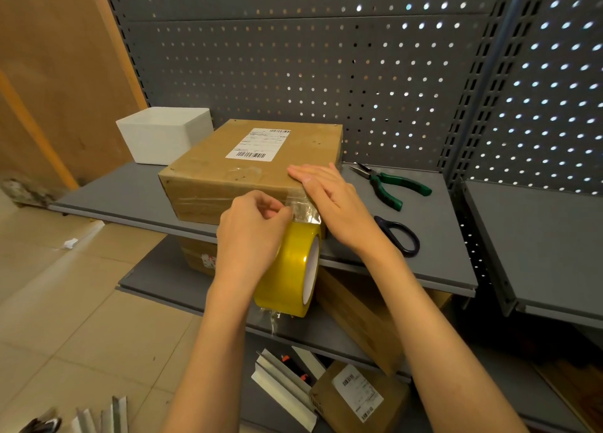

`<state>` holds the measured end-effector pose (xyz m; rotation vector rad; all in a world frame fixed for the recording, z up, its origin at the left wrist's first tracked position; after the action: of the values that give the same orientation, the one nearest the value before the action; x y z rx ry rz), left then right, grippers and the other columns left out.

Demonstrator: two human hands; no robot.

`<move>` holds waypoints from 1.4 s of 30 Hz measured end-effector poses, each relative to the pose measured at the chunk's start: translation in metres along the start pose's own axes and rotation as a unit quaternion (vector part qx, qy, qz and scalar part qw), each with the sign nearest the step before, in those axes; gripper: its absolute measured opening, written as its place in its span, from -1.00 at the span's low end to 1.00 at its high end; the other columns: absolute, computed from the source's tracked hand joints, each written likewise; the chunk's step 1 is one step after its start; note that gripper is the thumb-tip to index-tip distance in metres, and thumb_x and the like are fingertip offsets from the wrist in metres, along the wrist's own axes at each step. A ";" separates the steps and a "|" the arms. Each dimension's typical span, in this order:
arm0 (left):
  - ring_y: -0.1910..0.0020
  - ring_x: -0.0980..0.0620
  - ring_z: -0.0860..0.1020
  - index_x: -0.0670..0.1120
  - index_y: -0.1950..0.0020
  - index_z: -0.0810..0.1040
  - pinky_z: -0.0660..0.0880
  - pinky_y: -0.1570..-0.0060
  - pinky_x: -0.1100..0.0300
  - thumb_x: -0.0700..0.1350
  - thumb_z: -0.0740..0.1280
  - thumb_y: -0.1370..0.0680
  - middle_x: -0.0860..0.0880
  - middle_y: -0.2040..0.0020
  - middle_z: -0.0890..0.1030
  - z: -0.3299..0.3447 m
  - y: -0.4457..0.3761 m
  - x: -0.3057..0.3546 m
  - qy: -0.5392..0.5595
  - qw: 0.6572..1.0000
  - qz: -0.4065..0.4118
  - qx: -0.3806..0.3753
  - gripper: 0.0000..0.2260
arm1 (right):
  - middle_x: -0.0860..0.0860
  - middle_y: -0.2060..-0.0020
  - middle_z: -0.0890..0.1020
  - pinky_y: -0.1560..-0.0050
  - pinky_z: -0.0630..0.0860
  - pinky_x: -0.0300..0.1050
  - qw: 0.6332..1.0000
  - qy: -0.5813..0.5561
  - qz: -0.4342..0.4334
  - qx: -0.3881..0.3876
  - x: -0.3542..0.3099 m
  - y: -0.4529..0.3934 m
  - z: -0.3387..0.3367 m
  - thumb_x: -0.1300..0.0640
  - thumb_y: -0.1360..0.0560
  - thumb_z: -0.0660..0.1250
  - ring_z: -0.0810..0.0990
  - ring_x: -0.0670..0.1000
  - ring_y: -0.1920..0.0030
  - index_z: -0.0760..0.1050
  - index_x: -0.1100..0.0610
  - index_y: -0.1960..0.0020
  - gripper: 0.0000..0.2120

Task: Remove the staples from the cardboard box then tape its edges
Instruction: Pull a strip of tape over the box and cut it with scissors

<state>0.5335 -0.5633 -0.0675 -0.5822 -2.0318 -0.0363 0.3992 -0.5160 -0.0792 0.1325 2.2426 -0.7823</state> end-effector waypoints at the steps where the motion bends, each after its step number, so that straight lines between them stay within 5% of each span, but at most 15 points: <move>1: 0.24 0.24 0.46 -0.04 0.13 0.60 0.31 0.32 0.33 -0.06 0.37 -0.48 0.12 0.28 0.55 0.000 0.000 0.000 0.002 1.000 0.000 0.002 -0.93 | -0.02 -0.28 0.51 -0.44 -0.05 -0.22 1.000 0.000 0.001 0.000 0.000 0.000 0.000 0.17 -0.64 0.06 0.37 -0.12 -0.32 0.47 0.16 -0.30 -0.68; 25: 0.23 0.10 0.53 -0.04 0.24 0.62 0.44 0.17 0.20 -0.11 0.42 -0.45 0.03 0.26 0.60 0.004 -0.015 0.000 0.125 0.983 -0.088 -0.101 -0.92 | 0.00 -0.29 0.50 -0.42 -0.08 -0.26 1.000 0.000 0.006 0.001 -0.001 0.001 0.001 0.18 -0.64 0.05 0.35 -0.10 -0.35 0.46 0.16 -0.30 -0.68; 29: 0.19 0.06 0.54 -0.05 0.25 0.61 0.47 0.07 0.13 -0.15 0.41 -0.46 0.00 0.24 0.60 0.003 -0.013 0.001 0.145 0.980 -0.084 -0.104 -0.91 | -0.12 -0.32 0.41 -0.37 -0.11 -0.38 0.999 -0.032 0.027 -0.029 0.000 0.001 -0.002 0.12 -0.65 0.01 0.19 -0.30 -0.35 0.40 0.12 -0.35 -0.65; 31: 0.15 0.05 0.53 -0.04 0.26 0.61 0.46 0.03 0.11 -0.15 0.41 -0.46 0.00 0.22 0.60 0.002 -0.013 0.001 0.149 0.980 -0.082 -0.103 -0.91 | -0.17 -0.34 0.31 -0.37 -0.05 -0.37 0.992 -0.109 0.056 -0.022 -0.003 0.000 -0.007 0.07 -0.64 0.01 0.11 -0.36 -0.35 0.35 0.08 -0.39 -0.64; 33: 0.12 0.05 0.52 -0.03 0.25 0.61 0.45 0.03 0.12 -0.14 0.41 -0.46 0.02 0.19 0.60 0.001 -0.014 0.001 0.148 0.980 -0.080 -0.105 -0.91 | -0.08 -0.39 0.35 -0.40 0.13 -0.27 0.985 -0.152 0.078 0.027 -0.002 0.002 -0.017 0.04 -0.63 0.04 0.21 -0.21 -0.41 0.34 0.08 -0.39 -0.63; 37: 0.09 0.05 0.53 -0.02 0.26 0.62 0.45 0.00 0.10 -0.17 0.41 -0.45 0.03 0.19 0.61 0.000 -0.014 -0.001 0.165 0.978 -0.073 -0.109 -0.90 | -0.01 -0.05 0.61 -0.01 0.41 -0.34 0.982 0.053 0.104 0.146 0.010 0.023 -0.038 0.08 -0.59 0.18 0.53 -0.09 -0.06 0.55 0.08 -0.12 -0.78; 39: 0.07 0.04 0.53 -0.02 0.27 0.62 0.44 -0.04 0.09 -0.18 0.42 -0.44 0.03 0.19 0.61 0.000 -0.015 -0.002 0.169 0.977 -0.072 -0.108 -0.90 | 0.02 0.07 0.58 0.12 0.42 -0.23 0.963 0.191 0.144 0.125 0.020 0.035 -0.044 0.11 -0.55 0.24 0.53 -0.02 0.05 0.55 0.11 0.01 -0.86; 42: 0.05 0.02 0.54 -0.01 0.27 0.63 0.45 -0.02 0.09 -0.16 0.42 -0.44 0.03 0.17 0.62 0.002 -0.015 -0.003 0.168 0.978 -0.069 -0.105 -0.90 | 0.08 0.00 0.52 0.13 0.35 -0.17 0.920 0.331 0.195 0.074 0.028 0.048 -0.046 0.08 -0.53 0.28 0.47 0.05 -0.02 0.49 0.17 -0.09 -0.80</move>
<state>0.5270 -0.5777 -0.0678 -0.5241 -1.7442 -0.4106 0.3660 -0.4546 -0.0973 1.0203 2.6343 -0.7521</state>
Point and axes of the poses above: each hand's wrist, its own y-axis away from the middle knuckle, its own z-axis out of the palm, x = y × z, the point moved 1 cm from there along -y, towards the middle knuckle
